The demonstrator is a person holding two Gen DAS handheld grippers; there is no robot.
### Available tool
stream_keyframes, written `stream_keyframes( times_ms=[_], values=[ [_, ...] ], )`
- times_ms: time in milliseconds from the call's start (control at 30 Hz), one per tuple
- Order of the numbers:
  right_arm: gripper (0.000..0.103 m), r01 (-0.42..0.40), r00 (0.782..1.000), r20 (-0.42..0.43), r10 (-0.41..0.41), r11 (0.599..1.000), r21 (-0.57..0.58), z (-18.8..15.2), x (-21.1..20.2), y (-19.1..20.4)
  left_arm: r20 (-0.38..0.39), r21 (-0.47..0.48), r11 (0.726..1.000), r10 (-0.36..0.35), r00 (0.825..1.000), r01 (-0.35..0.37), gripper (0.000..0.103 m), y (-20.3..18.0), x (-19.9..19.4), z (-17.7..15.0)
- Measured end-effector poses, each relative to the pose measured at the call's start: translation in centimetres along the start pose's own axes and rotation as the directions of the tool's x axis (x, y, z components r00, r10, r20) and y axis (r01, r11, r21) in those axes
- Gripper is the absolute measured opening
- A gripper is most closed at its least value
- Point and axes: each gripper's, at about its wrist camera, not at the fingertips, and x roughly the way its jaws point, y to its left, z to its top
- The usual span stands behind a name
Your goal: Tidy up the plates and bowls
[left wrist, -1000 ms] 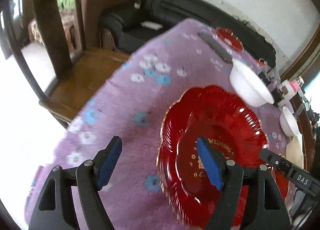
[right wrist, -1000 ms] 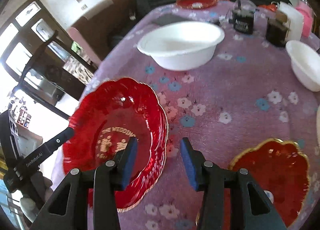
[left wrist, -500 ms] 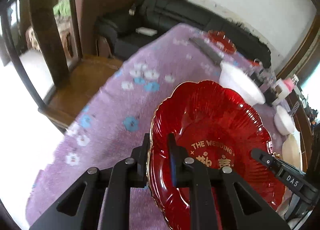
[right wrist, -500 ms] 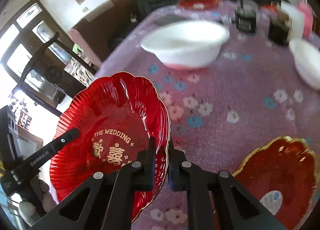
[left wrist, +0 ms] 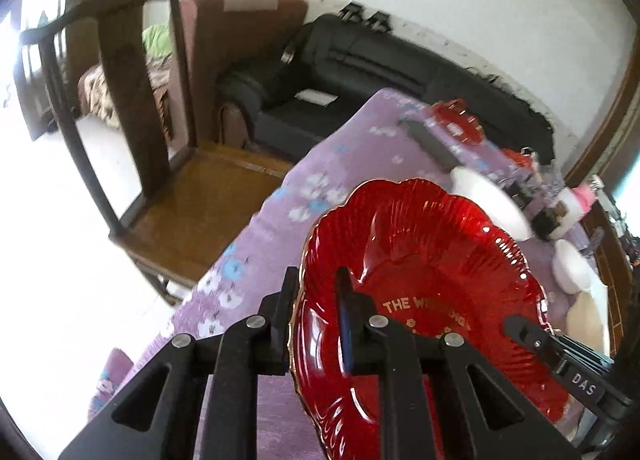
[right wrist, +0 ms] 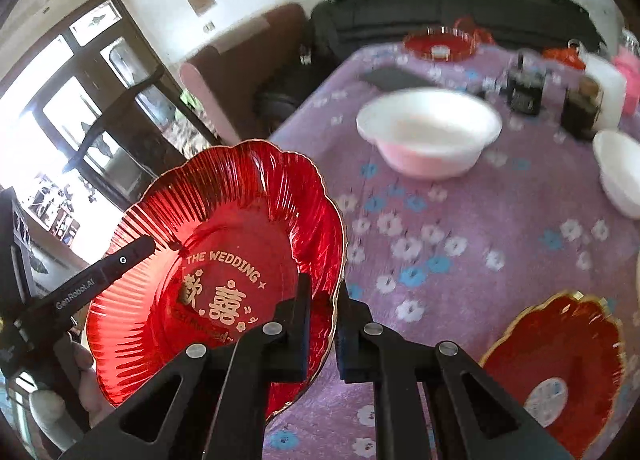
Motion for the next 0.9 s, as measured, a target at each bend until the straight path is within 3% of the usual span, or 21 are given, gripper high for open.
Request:
stream_keyframes(
  times_ms=[333,567,733,900],
  values=[
    [0.011,0.084,0.995,-0.057,-0.082,0.996,0.034,-1.7,3.4,-2.6,-0.109,0.006,1.0,0.002,0.994,-0.002,0.019,-0.3,5.2,-2.5],
    [0.015,0.107,0.993,-0.04,-0.107,0.994,0.018,-2.4,3.2,-2.1,-0.063,0.041,0.999,0.037,0.997,-0.035,0.057,-1.3,4.7,-2.9],
    [0.047,0.068,0.997,0.016,-0.069,0.995,0.069,-2.3,1.2,-2.8,0.025,0.051,0.993,0.109,0.994,-0.11,0.07,-1.6,2.2,-3.0],
    [0.052,0.068,0.994,0.086,-0.073,0.996,0.059,-2.3,-2.0,-2.9,0.108,0.034,0.984,0.168,0.98,-0.173,0.077,-1.1,-1.2,-3.7]
  ],
)
